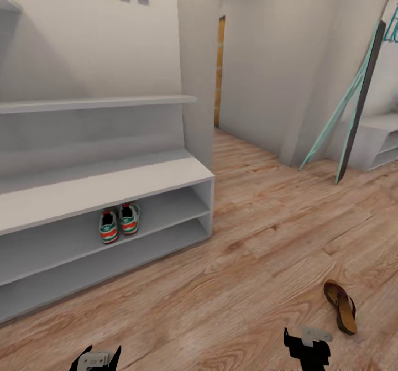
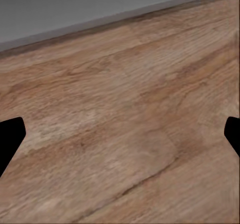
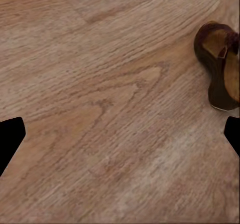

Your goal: Pick up the two gym shoes and the two sandals from the corridor floor and place them onto the hallstand (shoe rack) in the corridor, making sure they are on the rack and not on the floor. Arrange them so the two gym shoes are next to each other and the two sandals are next to each other.

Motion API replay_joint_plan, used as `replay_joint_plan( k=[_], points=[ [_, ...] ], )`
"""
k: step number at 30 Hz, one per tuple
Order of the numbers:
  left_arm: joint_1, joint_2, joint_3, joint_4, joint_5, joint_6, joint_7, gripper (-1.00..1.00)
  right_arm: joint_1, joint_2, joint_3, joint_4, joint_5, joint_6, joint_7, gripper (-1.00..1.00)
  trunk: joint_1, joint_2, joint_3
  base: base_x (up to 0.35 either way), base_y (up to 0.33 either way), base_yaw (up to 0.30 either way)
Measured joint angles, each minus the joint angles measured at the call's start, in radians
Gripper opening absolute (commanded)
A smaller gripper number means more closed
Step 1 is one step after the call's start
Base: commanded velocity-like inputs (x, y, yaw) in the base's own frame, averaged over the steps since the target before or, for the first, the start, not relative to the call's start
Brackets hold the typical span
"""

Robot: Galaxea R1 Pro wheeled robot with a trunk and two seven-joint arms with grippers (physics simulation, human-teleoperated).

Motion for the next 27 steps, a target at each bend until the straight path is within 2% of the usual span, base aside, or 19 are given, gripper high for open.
replay_joint_plan(
  k=[18,27],
  points=[
    [0.000,0.000,-0.001,0.000,0.001,-0.003,0.001,1.00,0.002,0.001,0.000,0.000,0.000,-0.003,0.000,1.00,0.000,0.000,0.000,0.029,-0.270,-0.298],
    [0.000,0.000,0.000,0.000,0.005,-0.003,0.001,1.00,0.002,0.001,0.000,0.000,0.000,-0.002,0.000,1.00,0.000,0.000,0.000,0.000,-0.075,-0.298]
  ],
)
